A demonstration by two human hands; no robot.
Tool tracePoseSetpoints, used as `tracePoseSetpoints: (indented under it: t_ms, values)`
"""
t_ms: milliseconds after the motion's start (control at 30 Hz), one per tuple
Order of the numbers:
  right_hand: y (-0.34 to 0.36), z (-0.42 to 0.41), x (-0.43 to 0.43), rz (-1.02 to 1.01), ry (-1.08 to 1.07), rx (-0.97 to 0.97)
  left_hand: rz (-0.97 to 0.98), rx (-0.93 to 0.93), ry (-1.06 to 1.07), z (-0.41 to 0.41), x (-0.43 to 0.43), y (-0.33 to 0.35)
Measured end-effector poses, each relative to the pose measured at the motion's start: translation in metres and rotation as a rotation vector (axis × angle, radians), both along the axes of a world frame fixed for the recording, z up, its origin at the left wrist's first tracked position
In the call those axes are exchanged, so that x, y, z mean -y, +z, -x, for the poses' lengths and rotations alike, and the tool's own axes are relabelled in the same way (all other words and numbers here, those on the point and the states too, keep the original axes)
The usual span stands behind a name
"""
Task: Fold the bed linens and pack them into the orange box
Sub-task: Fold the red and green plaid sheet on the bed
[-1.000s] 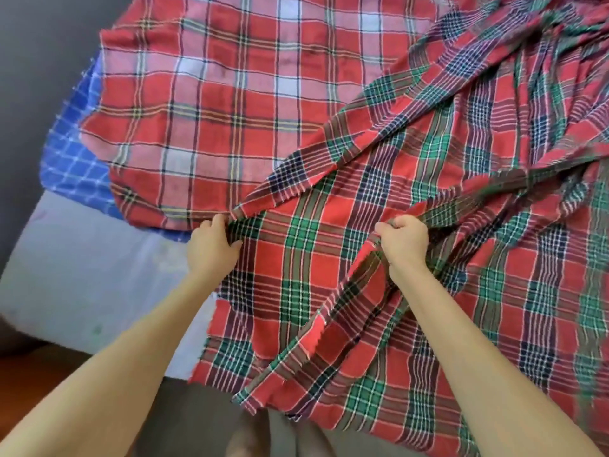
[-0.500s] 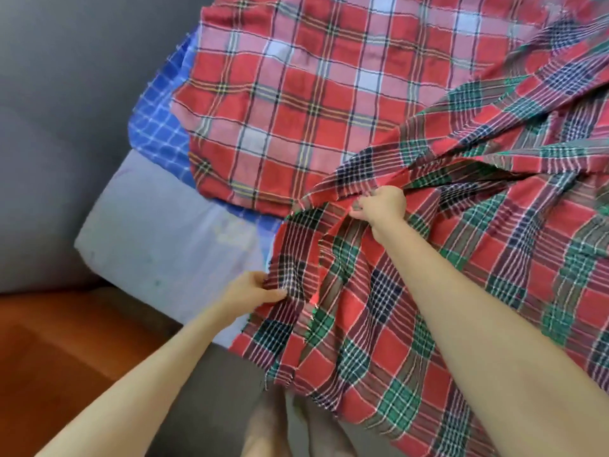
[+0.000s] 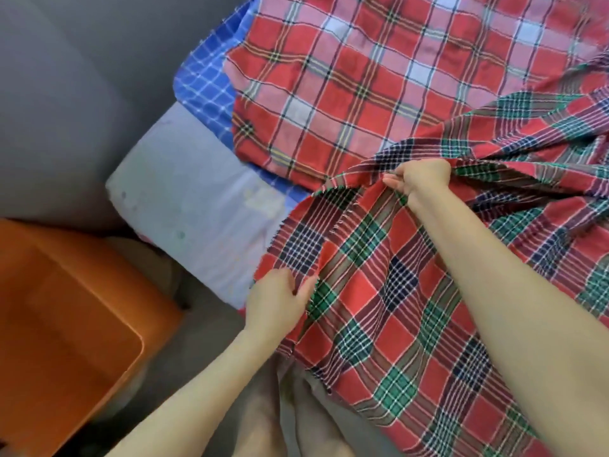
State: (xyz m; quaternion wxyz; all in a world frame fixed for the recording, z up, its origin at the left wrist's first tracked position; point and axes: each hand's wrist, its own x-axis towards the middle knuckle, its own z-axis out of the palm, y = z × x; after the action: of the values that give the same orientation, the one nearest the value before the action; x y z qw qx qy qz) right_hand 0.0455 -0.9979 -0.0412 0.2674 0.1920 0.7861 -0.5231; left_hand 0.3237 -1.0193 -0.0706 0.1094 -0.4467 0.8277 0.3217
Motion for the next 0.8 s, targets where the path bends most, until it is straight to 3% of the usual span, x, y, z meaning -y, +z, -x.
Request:
tracePoseSetpoints:
  t_ms: [67, 133, 333, 533, 700, 800]
  values:
    - [0.002, 0.000, 0.000, 0.010, -0.001, -0.001, -0.014, 0.140, -0.142, -0.005, -0.027, -0.001]
    - [0.006, -0.002, 0.001, 0.016, -0.007, -0.008, -0.044, 0.172, -0.141, -0.012, -0.036, -0.011]
    - [0.027, -0.007, 0.018, 0.098, 0.019, -0.061, -0.133, -0.026, 0.312, -0.043, 0.008, 0.003]
    - [0.003, -0.027, 0.054, 0.140, -0.038, -0.001, -0.195, 0.235, 0.148, -0.018, 0.059, -0.012]
    - [-0.022, -0.018, 0.045, 0.151, 0.101, 0.181, -0.060, 0.076, 0.077, 0.049, 0.083, -0.014]
    - [-0.022, -0.014, 0.029, 0.124, 0.065, 0.247, 0.070, -0.128, -0.065, 0.094, 0.086, -0.014]
